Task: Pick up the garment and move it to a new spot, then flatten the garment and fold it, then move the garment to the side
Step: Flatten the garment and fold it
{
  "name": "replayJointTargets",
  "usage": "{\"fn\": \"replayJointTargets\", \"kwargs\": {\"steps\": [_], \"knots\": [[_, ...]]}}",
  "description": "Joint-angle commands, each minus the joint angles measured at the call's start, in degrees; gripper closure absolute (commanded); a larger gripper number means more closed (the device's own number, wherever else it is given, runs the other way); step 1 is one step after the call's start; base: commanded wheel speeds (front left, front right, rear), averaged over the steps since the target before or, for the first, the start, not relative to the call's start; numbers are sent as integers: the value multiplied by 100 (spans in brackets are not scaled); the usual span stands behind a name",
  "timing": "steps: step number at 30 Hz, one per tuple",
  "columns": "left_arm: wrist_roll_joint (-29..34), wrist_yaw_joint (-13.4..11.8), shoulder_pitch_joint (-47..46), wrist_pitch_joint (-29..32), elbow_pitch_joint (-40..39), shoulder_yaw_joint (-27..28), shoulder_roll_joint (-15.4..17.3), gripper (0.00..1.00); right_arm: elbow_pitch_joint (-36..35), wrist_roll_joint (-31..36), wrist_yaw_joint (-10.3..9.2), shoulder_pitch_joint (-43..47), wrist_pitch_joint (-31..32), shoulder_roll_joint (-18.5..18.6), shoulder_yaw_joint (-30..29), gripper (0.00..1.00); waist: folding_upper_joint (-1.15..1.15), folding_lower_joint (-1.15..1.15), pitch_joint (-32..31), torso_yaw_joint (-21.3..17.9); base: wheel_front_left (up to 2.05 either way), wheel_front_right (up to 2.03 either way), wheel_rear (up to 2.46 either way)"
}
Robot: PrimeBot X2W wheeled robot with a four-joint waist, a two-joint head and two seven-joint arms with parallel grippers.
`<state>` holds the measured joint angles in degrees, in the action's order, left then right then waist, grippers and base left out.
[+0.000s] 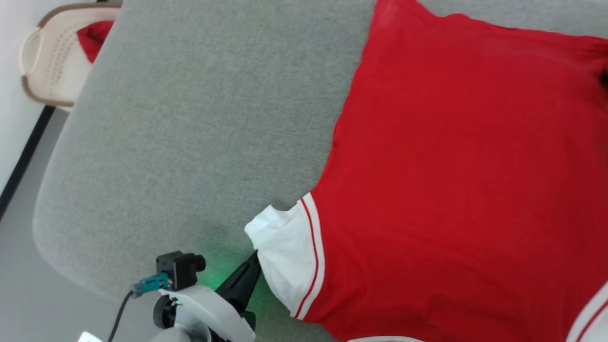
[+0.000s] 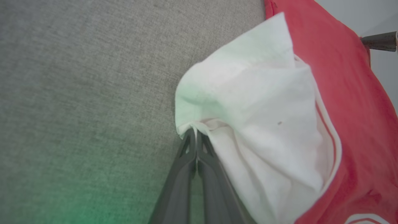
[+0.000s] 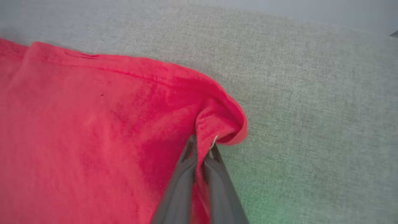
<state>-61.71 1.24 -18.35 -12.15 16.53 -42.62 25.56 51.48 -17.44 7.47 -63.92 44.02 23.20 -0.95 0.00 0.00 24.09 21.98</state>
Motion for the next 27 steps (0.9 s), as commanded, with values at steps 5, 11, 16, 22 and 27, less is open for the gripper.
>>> {"fn": "replayJointTargets", "kwargs": {"steps": [5, 11, 16, 22, 27], "knots": [[-76, -186, 158, -12, 64, 114, 176, 100, -749, -614, 4, 547, 100, 103, 443, 100, 0, 0, -282, -425, 0, 0, 0], [-89, -320, 282, -22, -93, 203, 345, 100, -1949, -1427, 3, 1544, 268, 350, 671, 100, 0, 0, -482, -806, 0, 0, 0], [-108, -421, 393, 8, -266, 252, 493, 100, -2995, -1858, 3, 2614, 353, 483, 527, 100, 0, 0, -619, -1075, 0, 0, 0], [-118, -525, 475, 46, -432, 298, 648, 100, -3960, -1997, 3, 3724, 422, 433, 249, 100, 0, 0, -723, -1291, 0, 0, 0], [-161, -627, 581, 81, -580, 350, 775, 100, -4680, -2039, 3, 4793, 550, 183, -66, 100, 0, 0, -822, -1457, 0, 0, 0]]}}
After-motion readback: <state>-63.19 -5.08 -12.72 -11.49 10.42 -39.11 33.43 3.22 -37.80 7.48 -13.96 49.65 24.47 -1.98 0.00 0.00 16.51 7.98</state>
